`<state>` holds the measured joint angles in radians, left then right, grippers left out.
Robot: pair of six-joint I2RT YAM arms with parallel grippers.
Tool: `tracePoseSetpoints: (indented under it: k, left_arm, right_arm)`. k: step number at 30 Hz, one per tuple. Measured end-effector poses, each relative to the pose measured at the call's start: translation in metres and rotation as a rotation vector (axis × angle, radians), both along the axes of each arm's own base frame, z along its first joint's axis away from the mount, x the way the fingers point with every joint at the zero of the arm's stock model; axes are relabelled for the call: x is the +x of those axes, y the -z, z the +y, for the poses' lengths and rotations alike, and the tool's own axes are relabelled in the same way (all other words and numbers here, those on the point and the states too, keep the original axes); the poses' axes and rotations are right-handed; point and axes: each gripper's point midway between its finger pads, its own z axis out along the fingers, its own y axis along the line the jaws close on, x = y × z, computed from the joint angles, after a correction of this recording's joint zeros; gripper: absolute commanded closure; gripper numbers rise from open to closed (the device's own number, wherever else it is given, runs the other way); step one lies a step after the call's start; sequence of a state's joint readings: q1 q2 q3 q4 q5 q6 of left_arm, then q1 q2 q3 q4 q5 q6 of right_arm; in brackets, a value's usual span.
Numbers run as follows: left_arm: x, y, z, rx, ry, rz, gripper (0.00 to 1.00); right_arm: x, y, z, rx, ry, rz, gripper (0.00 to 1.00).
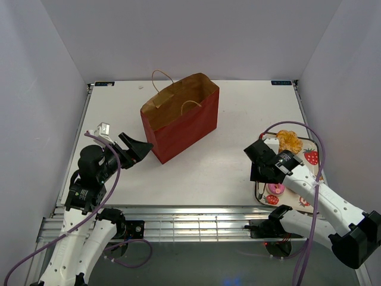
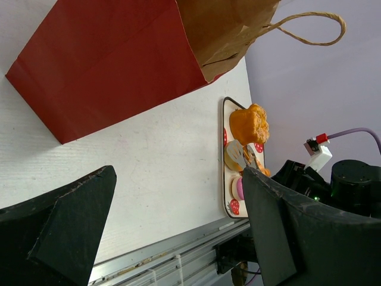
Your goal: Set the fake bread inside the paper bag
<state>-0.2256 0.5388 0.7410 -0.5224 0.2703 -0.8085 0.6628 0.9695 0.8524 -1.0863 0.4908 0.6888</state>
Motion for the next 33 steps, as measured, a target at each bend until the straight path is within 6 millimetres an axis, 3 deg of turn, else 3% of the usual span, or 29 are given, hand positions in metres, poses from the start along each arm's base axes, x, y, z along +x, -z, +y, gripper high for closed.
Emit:
tracePoseSetpoints:
  k: [6, 17, 21, 25, 33]
  left_arm:
    - [-0.0003, -0.0001, 0.0002, 0.003, 0.001, -0.003, 0.03]
    - [-0.0003, 0.0001, 0.0003, 0.007, 0.002, -0.005, 0.03]
    - [-0.0003, 0.0, 0.0003, 0.007, 0.002, -0.005, 0.03]
    - [-0.0003, 0.0001, 0.0003, 0.007, 0.002, -0.005, 0.03]
    - [-0.0006, 0.0002, 0.0004, 0.007, 0.002, -0.004, 0.03]
  right_arm:
    - [0.002, 0.0026, 0.0014, -0.006, 0.001, 0.008, 0.48]
    - [0.0029, 0.0021, -0.0002, -0.015, 0.005, 0.003, 0.62]
    - [0.0031, 0.002, -0.0007, -0.017, 0.006, 0.002, 0.71]
    - [0.0034, 0.0018, -0.0014, -0.02, 0.007, 0.0, 0.91]
    - [0.0018, -0.0015, -0.0038, -0.021, 0.008, -0.009, 0.92]
